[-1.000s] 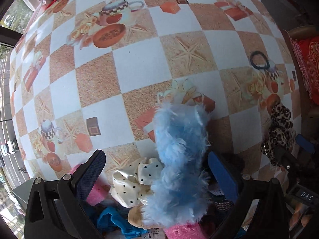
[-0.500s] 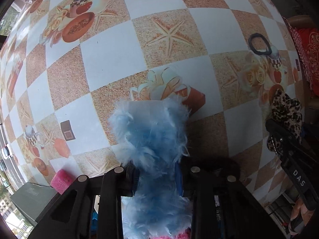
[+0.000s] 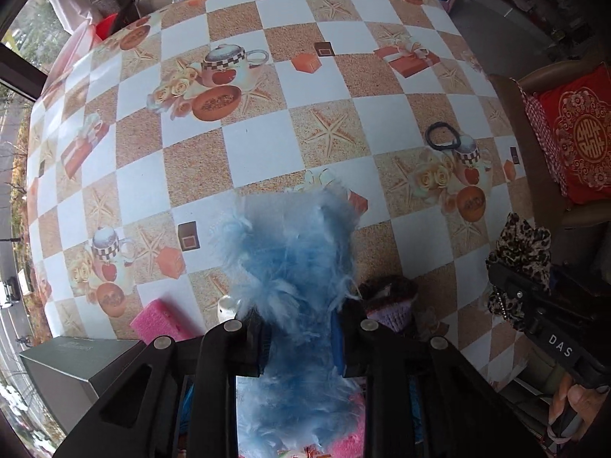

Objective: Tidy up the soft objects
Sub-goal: 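Grasp the blue boa with the left gripper while the right gripper grasps the leopard scrunchie, then carry the blue boa and leopard scrunchie over the open white box with both grippers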

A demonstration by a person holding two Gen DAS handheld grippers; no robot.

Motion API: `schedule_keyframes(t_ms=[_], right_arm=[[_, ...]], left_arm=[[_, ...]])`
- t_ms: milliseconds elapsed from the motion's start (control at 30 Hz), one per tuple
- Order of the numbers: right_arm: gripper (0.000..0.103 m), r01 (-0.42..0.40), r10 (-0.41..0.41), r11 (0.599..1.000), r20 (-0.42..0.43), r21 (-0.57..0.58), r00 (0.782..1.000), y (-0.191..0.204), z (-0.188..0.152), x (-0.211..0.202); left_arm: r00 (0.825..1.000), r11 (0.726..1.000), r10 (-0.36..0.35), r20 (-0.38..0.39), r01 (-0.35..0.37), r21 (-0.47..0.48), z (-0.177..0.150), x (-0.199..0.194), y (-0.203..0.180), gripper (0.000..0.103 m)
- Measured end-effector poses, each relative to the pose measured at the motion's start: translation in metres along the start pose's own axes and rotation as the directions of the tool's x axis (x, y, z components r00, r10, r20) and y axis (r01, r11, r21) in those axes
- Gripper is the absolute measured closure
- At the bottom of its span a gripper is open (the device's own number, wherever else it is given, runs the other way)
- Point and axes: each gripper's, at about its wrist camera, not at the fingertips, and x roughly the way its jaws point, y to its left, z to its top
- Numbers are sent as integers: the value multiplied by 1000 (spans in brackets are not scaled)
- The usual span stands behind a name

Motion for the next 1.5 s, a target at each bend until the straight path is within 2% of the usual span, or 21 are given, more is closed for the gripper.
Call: schedule_keyframes(t_ms=[67,167,500,767,967,1200,1367,1500], right_arm=[[69,-11,11,1000,-6,-4,1000,6,-7,-1],[69,-16,16,1000,-19,-13,1000,16,-21,-1],[69,-5,6,1000,-39,20,999,35,-102,-23],[69,3,-1,999,-37,49,999,62,-165,-36],[69,-9,7,1000,-42,-25,999,90,-196,-47],[69,-24,14,985,-61,-169,998,114,-224,-57],[69,-51,41,957,-44,-286,998,137,-248,-70],[69,-82,72,929,-40,-361,997,159,-259,-74]], left_arm=[[1000,1000,-4,4,4,-1,-18,-24,-14,76],[1000,1000,-10,17,10,0,-41,-50,-6,76],[997,999,-44,67,46,-21,-126,-85,10,76],[993,996,-85,80,85,6,-194,-100,13,76],[991,995,-95,96,97,-16,-238,-108,12,76],[987,983,-96,129,114,-144,-275,-118,11,76],[986,978,-77,148,104,-183,-301,-128,4,76],[984,973,-30,173,68,-219,-325,-142,10,76]])
